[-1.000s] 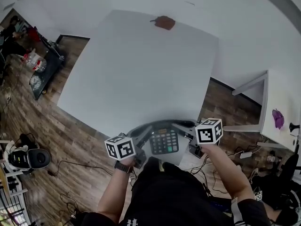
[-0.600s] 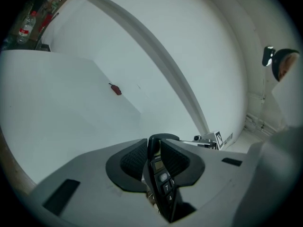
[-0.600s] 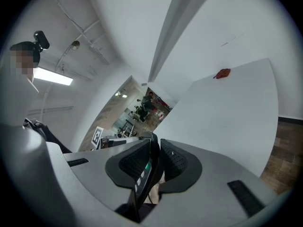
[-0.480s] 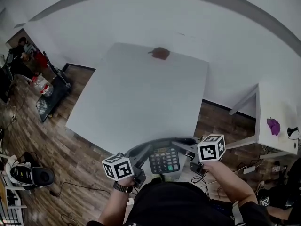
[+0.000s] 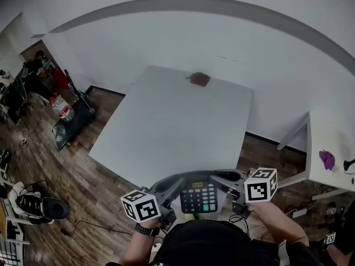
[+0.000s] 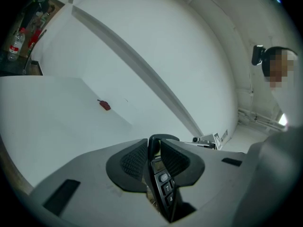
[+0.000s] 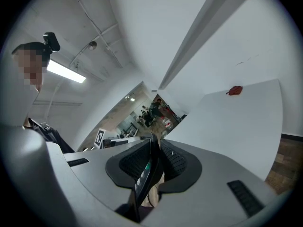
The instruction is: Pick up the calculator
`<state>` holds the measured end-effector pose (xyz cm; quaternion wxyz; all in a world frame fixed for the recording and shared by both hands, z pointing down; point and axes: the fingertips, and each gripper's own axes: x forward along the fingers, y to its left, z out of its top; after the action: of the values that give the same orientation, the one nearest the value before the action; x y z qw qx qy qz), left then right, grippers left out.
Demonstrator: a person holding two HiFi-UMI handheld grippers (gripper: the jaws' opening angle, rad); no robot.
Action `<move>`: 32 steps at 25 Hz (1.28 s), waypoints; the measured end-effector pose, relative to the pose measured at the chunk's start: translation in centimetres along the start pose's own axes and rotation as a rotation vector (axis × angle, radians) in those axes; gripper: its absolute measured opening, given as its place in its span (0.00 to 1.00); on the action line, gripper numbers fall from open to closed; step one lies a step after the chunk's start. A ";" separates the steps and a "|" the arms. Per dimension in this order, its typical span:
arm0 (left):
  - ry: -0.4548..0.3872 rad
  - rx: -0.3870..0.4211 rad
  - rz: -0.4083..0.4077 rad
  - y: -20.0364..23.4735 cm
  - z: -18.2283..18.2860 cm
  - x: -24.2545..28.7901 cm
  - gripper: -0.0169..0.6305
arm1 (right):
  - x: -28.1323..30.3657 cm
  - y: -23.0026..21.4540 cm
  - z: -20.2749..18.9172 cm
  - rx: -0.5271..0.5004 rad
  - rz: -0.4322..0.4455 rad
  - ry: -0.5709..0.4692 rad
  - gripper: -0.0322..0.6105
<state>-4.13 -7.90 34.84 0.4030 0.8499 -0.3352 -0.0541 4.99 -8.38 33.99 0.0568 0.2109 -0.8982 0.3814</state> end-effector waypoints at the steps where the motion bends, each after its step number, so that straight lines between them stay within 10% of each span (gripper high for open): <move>1: -0.002 0.005 -0.003 -0.3 0.1 -0.2 0.15 | -0.1 0.4 0.2 -0.005 0.001 -0.004 0.16; 32: -0.090 0.051 -0.038 -2.3 4.2 -2.5 0.15 | 0.4 4.0 2.7 -0.092 0.030 -0.048 0.16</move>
<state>-6.36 -8.08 29.89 0.3647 0.8627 -0.3382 -0.0912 3.07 -7.96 29.62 0.0390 0.2035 -0.9190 0.3354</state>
